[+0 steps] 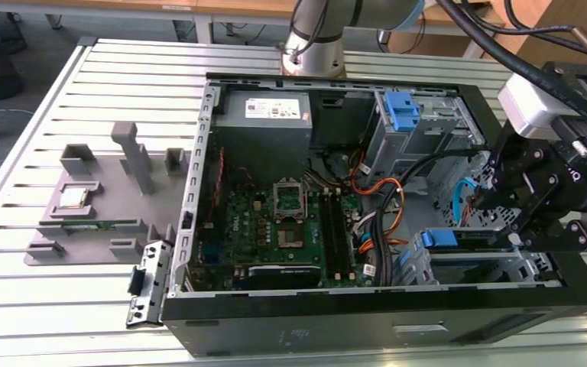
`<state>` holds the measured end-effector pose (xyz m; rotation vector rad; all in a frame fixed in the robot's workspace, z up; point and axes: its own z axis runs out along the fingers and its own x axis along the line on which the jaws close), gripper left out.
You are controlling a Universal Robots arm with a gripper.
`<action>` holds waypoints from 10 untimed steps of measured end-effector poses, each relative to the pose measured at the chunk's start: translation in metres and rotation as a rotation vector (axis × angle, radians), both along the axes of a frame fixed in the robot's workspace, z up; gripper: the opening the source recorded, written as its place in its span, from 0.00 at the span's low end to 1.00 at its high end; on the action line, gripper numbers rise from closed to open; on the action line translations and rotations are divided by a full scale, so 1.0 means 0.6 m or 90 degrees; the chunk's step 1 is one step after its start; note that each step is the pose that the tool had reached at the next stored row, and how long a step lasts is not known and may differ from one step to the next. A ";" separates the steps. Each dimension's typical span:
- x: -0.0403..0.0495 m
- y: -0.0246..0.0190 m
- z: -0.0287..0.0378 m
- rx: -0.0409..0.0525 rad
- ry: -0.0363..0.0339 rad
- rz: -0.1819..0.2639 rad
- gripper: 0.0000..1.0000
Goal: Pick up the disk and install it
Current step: 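Insert the disk into the insertion slot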
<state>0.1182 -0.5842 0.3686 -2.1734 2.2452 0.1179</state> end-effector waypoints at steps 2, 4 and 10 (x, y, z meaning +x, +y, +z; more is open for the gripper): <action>0.000 0.0037 -0.001 0.0000 0.0000 0.000 0.48; 0.000 0.0067 -0.003 0.0000 0.0000 0.000 0.48; 0.000 0.0070 -0.012 -0.0001 -0.0005 0.000 0.48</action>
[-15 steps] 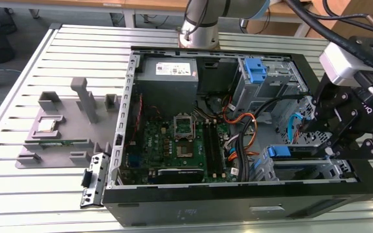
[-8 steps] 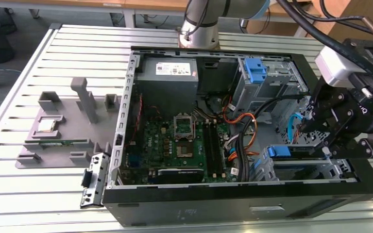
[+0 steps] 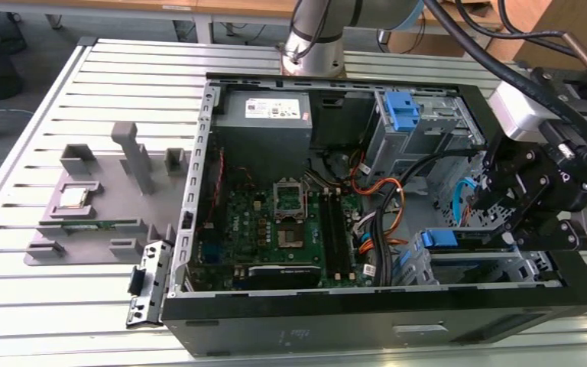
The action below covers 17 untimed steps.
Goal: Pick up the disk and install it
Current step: 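Insert the disk into the insertion slot, then insert the first disk wire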
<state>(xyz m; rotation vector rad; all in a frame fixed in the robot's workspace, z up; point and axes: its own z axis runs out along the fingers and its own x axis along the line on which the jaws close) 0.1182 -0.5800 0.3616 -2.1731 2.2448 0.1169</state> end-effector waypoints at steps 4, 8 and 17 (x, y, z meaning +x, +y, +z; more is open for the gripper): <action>0.000 0.0000 0.000 0.0001 0.0000 0.000 0.48; 0.000 0.0001 0.002 0.0001 0.0000 0.000 0.48; 0.000 0.0022 0.005 0.0000 0.0000 0.000 0.48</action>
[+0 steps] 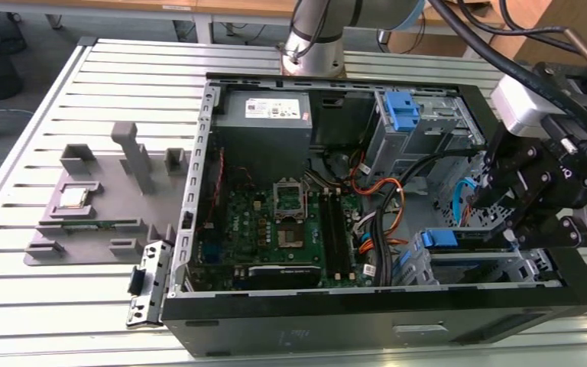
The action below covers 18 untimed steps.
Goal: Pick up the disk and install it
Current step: 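Insert the first disk wire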
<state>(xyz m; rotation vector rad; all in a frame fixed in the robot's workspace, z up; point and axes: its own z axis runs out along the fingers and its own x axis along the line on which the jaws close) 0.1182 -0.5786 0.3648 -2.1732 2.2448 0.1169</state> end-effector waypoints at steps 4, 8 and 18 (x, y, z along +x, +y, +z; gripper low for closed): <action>0.000 0.0011 0.006 0.0001 0.0000 0.000 0.48; 0.000 0.0029 0.009 0.0002 0.0000 0.000 0.48; -0.009 0.0382 0.006 0.0105 0.0000 0.000 0.48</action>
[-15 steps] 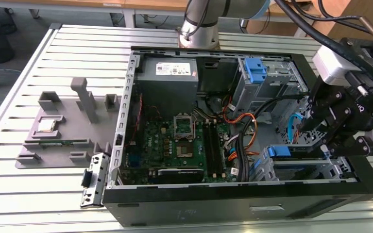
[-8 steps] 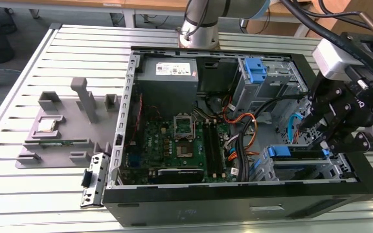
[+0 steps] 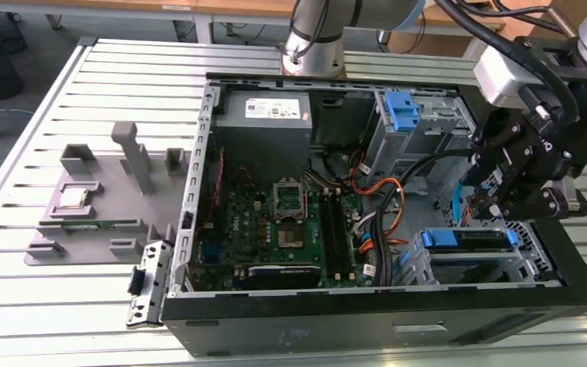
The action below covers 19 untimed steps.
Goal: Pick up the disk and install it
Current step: 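Insert the first disk wire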
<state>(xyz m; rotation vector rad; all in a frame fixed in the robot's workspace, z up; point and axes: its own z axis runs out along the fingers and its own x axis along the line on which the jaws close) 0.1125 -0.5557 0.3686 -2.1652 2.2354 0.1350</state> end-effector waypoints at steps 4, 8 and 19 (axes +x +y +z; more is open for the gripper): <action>0.000 0.0100 -0.002 0.0002 0.0000 0.000 0.48; 0.005 0.0140 -0.003 0.0011 0.0000 0.000 0.48; 0.041 0.0155 -0.013 -0.0025 0.0000 0.000 0.48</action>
